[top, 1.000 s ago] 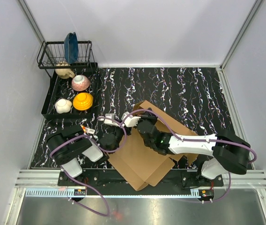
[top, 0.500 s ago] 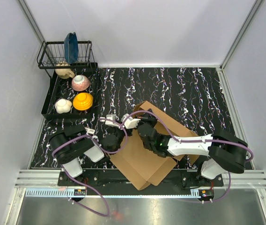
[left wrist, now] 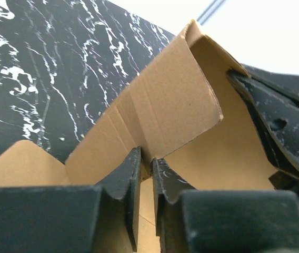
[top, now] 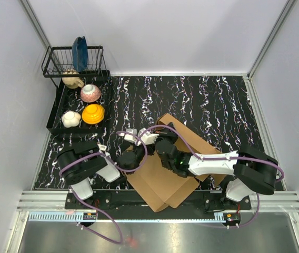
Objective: Fold the paper box
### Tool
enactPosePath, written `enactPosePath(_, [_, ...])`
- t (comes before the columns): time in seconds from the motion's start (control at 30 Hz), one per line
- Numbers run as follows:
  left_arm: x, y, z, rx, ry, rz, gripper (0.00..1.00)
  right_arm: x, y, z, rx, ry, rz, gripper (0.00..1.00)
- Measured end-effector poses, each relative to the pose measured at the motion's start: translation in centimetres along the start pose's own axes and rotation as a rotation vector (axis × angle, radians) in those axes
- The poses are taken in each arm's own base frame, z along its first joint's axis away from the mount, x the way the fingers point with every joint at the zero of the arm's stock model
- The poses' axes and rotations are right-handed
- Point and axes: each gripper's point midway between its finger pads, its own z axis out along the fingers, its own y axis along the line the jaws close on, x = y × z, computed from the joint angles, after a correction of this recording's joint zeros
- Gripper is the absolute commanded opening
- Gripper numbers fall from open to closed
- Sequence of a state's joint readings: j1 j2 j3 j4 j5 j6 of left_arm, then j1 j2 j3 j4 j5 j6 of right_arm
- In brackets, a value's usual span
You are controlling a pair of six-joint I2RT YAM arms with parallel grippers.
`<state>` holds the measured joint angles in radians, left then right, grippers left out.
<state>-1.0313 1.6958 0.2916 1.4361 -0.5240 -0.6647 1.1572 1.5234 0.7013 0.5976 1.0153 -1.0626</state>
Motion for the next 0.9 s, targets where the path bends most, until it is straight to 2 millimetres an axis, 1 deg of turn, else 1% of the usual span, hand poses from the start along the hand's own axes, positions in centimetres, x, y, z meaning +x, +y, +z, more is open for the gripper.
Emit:
enactPosePath(0.03, [0.2, -0.2, 0.1, 0.007, 0.006, 0.001, 0.21, 0.1, 0.0, 0.0, 0.003, 0.006, -0.002, 0.00])
enactPosePath(0.07, [0.7, -0.6, 0.1, 0.018, 0.020, 0.002, 0.30, 0.2, 0.0, 0.0, 0.003, 0.007, -0.002, 0.00])
enactPosePath(0.13, [1.4, -0.8, 0.2, 0.028, 0.042, -0.003, 0.41, 0.2, -0.1, -0.1, 0.005, 0.007, 0.003, 0.00])
enactPosePath(0.17, [1.9, -0.8, 0.1, 0.031, 0.060, -0.004, 0.45, 0.3, -0.1, 0.0, 0.006, 0.009, 0.002, 0.00])
enactPosePath(0.2, [2.4, -0.6, 0.0, 0.027, 0.079, 0.007, 0.50, 0.3, -0.1, -0.1, 0.003, 0.010, -0.003, 0.00])
enactPosePath(0.3, [3.9, 0.4, -0.8, 0.010, 0.137, 0.042, 0.54, 0.4, 0.0, -0.1, 0.001, 0.012, -0.009, 0.00])
enactPosePath(0.43, [4.6, 1.9, -2.1, -0.015, 0.176, 0.092, 0.57, 0.4, 0.0, -0.1, -0.002, 0.013, -0.015, 0.00])
enactPosePath(0.57, [3.7, 2.5, -3.6, -0.014, 0.178, 0.129, 0.58, 0.4, -0.2, -0.2, -0.001, 0.010, -0.009, 0.00])
enactPosePath(0.7, [1.9, 3.1, -5.6, 0.000, 0.151, 0.155, 0.59, 0.5, -0.2, -0.2, -0.003, 0.008, -0.006, 0.00])
enactPosePath(0.77, [1.0, 3.4, -6.2, -0.005, 0.127, 0.164, 0.61, 0.5, -0.2, -0.2, -0.004, 0.008, -0.005, 0.00])
enactPosePath(0.9, [-0.8, 3.5, -6.2, -0.020, 0.063, 0.201, 0.65, 0.5, -0.2, -0.2, -0.004, 0.008, -0.003, 0.00])
